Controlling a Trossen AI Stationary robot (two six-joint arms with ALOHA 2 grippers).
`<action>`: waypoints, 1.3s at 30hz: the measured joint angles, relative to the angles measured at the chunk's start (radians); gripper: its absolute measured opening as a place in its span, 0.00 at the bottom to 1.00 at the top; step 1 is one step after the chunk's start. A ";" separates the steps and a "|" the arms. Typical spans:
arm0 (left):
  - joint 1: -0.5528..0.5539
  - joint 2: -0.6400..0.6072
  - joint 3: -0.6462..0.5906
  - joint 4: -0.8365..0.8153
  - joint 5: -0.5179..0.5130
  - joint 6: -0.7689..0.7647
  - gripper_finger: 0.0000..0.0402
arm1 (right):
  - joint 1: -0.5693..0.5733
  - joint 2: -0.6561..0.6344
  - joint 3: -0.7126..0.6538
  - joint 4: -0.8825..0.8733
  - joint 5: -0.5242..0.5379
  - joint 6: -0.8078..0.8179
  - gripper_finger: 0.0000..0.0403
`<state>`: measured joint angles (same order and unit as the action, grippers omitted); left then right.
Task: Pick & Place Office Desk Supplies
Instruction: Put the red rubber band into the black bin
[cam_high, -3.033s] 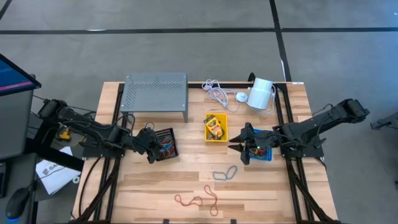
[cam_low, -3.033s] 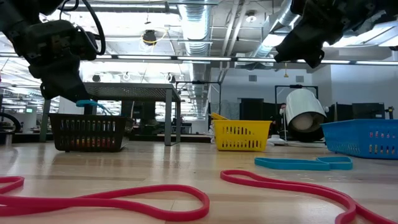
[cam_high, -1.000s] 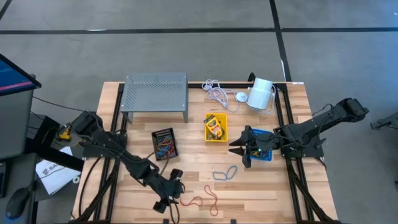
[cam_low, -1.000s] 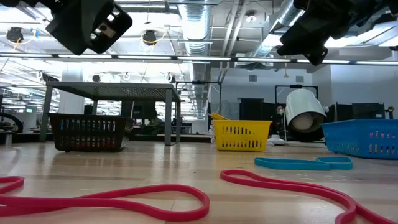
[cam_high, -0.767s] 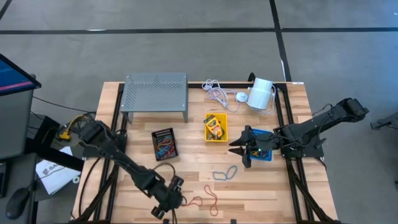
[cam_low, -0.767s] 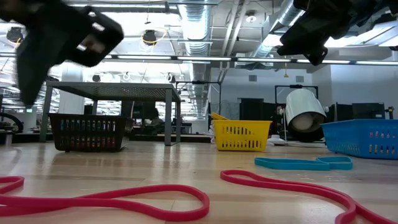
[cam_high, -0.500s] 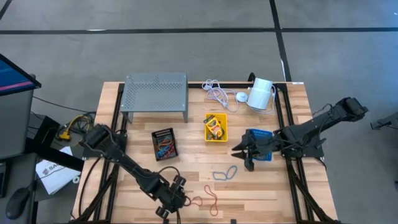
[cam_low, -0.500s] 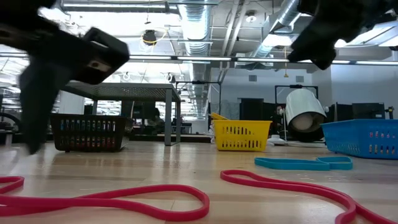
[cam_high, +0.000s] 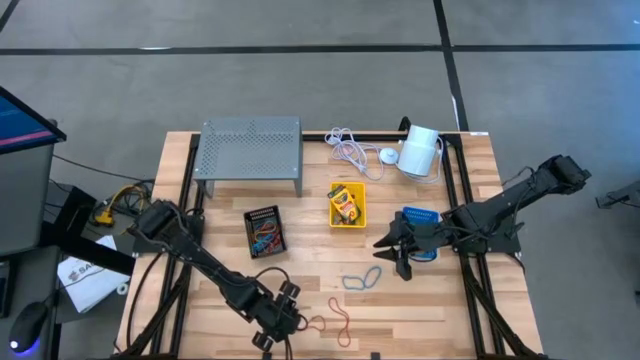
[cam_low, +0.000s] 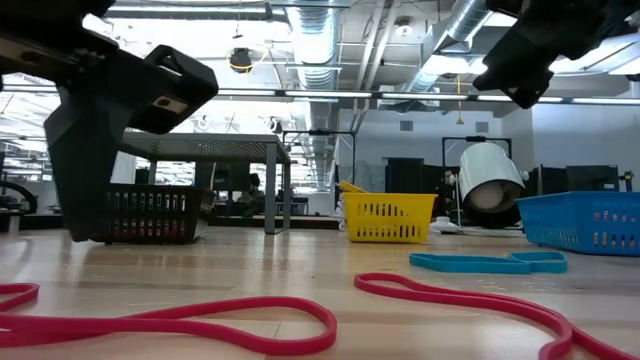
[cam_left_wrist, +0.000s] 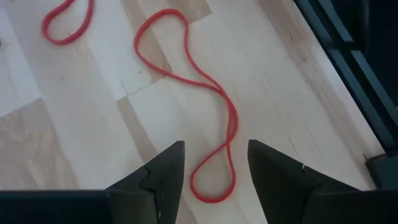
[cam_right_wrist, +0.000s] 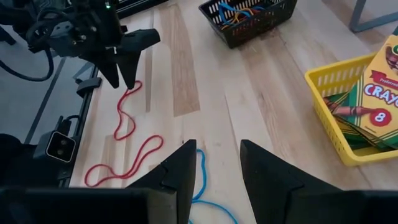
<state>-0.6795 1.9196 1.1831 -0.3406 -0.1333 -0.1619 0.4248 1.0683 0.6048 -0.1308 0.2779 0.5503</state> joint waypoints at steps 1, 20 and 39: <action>-0.003 0.005 0.000 0.003 0.000 0.000 0.42 | 0.000 0.000 0.000 0.000 0.000 0.000 0.30; -0.003 0.066 0.003 0.027 -0.056 -0.057 0.30 | 0.000 0.000 0.001 0.006 0.000 0.000 0.30; -0.004 0.056 -0.003 0.035 -0.038 -0.237 0.00 | 0.000 0.000 0.002 0.005 0.000 0.000 0.30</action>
<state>-0.6838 1.9755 1.1803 -0.3054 -0.1711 -0.3992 0.4249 1.0683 0.6064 -0.1257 0.2779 0.5503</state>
